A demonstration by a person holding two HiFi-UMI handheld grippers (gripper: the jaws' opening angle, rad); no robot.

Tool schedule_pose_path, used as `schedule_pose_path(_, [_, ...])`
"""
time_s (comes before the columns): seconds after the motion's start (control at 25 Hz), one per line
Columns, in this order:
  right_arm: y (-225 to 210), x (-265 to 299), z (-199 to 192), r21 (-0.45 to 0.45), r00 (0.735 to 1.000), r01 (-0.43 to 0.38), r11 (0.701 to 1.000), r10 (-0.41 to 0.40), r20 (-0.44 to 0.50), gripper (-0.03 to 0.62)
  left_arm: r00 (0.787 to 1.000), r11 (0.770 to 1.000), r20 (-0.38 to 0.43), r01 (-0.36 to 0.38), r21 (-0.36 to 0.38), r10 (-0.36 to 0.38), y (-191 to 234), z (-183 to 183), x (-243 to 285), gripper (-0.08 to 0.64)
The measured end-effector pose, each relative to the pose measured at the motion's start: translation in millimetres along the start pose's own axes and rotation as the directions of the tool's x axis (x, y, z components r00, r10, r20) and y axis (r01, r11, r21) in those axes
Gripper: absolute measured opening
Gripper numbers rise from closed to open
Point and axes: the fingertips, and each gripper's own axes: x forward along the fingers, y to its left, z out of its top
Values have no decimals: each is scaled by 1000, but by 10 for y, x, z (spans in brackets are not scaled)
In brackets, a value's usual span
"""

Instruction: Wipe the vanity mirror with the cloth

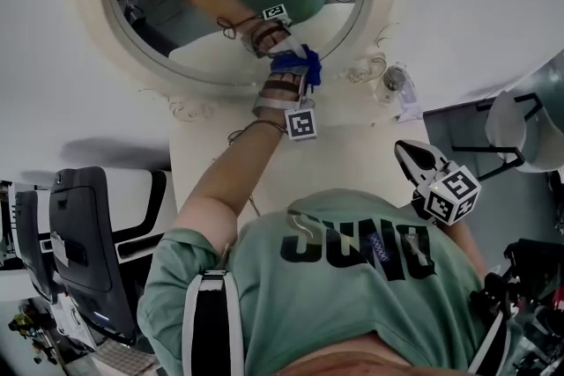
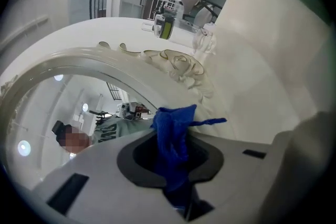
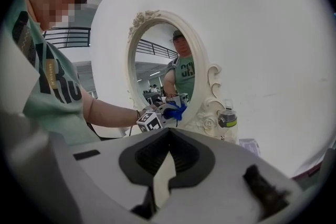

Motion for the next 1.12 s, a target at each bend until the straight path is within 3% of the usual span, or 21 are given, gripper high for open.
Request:
schedule_pose_path(0.12, [30, -22, 76, -18, 1000, -5, 1000, 6, 20, 8, 991, 989, -12, 134, -66, -135, 10, 10, -66, 72])
schedule_pose_path(0.2, [34, -28, 110, -21, 999, -6, 1000, 7, 39, 8, 987, 981, -4, 158, -115, -160, 204, 32, -181, 75])
schedule_pose_path(0.28, [25, -38, 125, -18, 999, -8, 1000, 9, 53, 8, 996, 985, 20, 93, -148, -91, 656, 103, -358, 77])
schedule_pose_path(0.4, [-13, -52, 138, -10, 997, -15, 1000, 16, 76, 8, 991, 977, 73, -93, -194, 109, 1788, 318, -750, 77])
schedule_pose_path(0.48, [-18, -57, 171, -12, 995, -23, 1000, 24, 99, 8, 961, 949, 88, -241, -201, 263, 2628, 422, -1053, 77])
schedule_pose_path(0.56, [-21, -70, 217, -15, 992, -30, 999, 31, 123, 8, 917, 909, 76, -374, -184, 392, 3384, 455, -1336, 77])
schedule_pose_path(0.68, [-80, -117, 251, -9, 988, -31, 999, 32, 149, 8, 852, 848, 23, -517, -119, 523, 4226, 464, -1640, 77])
schedule_pose_path(0.8, [-168, -163, 215, 12, 986, -28, 1000, 25, 164, 8, 819, 819, -41, -573, -30, 572, 4604, 474, -1695, 77])
schedule_pose_path(0.96, [-216, -187, 178, 28, 985, -26, 999, 20, 173, 8, 807, 811, -85, -583, 51, 585, 4649, 481, -1613, 78])
schedule_pose_path(1.12, [-234, -205, 196, 25, 985, -22, 999, 17, 174, 8, 799, 805, -97, -588, 76, 593, 4604, 372, -1613, 78])
